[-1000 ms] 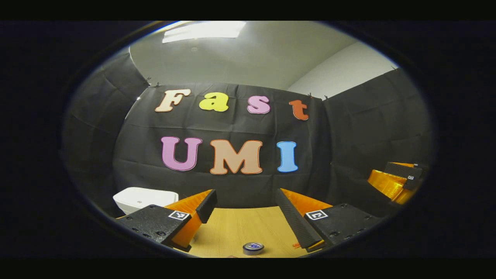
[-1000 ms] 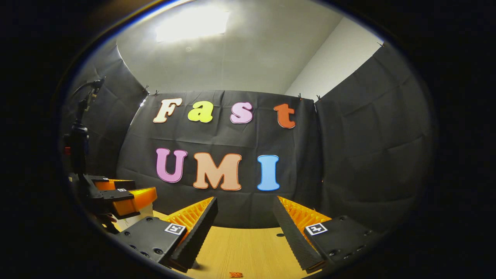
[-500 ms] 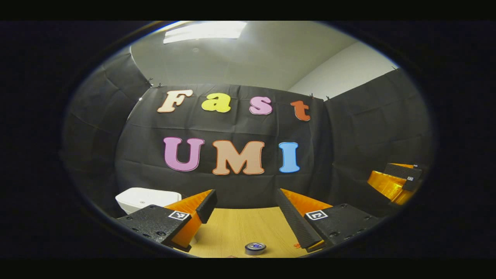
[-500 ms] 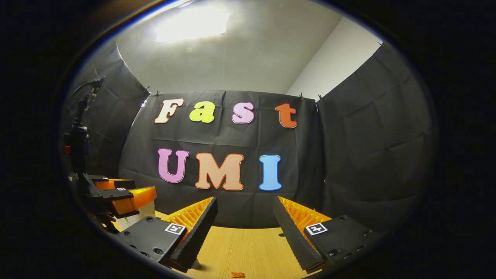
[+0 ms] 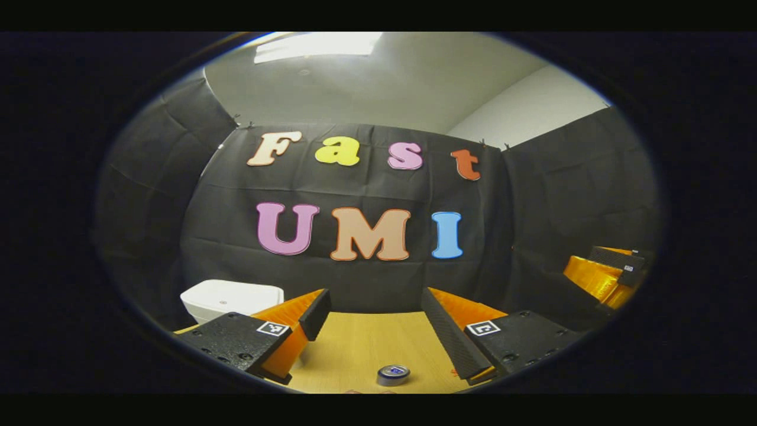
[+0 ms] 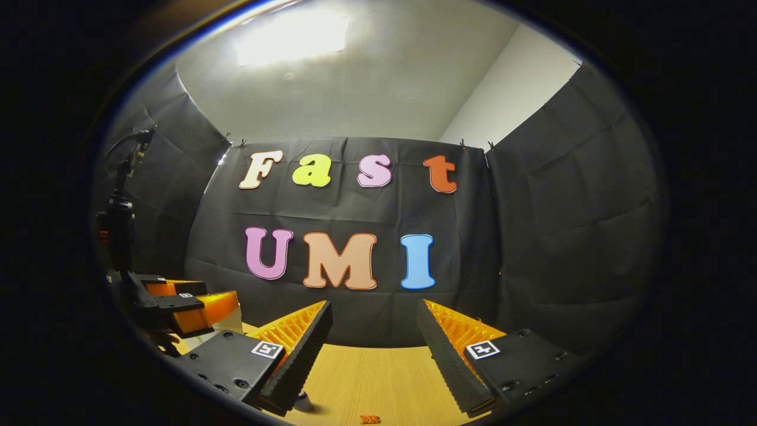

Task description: Press the lid of the desktop garbage bin to open it, pick up the crumpled paper on the desktop and throw it into the bin, then pick up the pop can on the desktop and drop it into the bin, and finally close the garbage bin lid.

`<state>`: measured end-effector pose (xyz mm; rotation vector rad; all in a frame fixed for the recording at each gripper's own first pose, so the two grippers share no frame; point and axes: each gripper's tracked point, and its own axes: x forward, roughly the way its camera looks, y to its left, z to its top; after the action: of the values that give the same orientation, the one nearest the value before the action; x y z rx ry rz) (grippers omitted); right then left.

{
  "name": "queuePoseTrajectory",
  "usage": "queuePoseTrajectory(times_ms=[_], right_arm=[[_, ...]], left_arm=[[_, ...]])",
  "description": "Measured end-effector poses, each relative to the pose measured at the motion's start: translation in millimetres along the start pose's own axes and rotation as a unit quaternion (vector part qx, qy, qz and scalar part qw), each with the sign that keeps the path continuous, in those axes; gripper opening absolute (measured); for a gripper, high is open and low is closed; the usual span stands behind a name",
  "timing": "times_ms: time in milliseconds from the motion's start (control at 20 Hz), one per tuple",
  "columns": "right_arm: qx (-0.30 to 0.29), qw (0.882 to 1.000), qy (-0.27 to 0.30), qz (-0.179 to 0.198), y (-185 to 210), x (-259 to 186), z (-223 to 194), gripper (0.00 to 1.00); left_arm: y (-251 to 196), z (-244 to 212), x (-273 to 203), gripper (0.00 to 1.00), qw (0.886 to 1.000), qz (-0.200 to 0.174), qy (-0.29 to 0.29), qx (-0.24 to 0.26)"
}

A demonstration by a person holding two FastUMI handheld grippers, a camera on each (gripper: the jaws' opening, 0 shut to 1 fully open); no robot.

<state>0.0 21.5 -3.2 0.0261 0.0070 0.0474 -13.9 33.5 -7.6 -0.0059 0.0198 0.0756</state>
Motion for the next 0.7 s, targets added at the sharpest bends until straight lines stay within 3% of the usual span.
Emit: queuePoseTrajectory(times_ms=[700], right_arm=[[0.000, 1.000, 0.008, 0.012, 19, 0, -5, 0.96]], left_arm=[[43, 6, -7, 0.92, 0.999, 0.037, -0.009, 0.016]])
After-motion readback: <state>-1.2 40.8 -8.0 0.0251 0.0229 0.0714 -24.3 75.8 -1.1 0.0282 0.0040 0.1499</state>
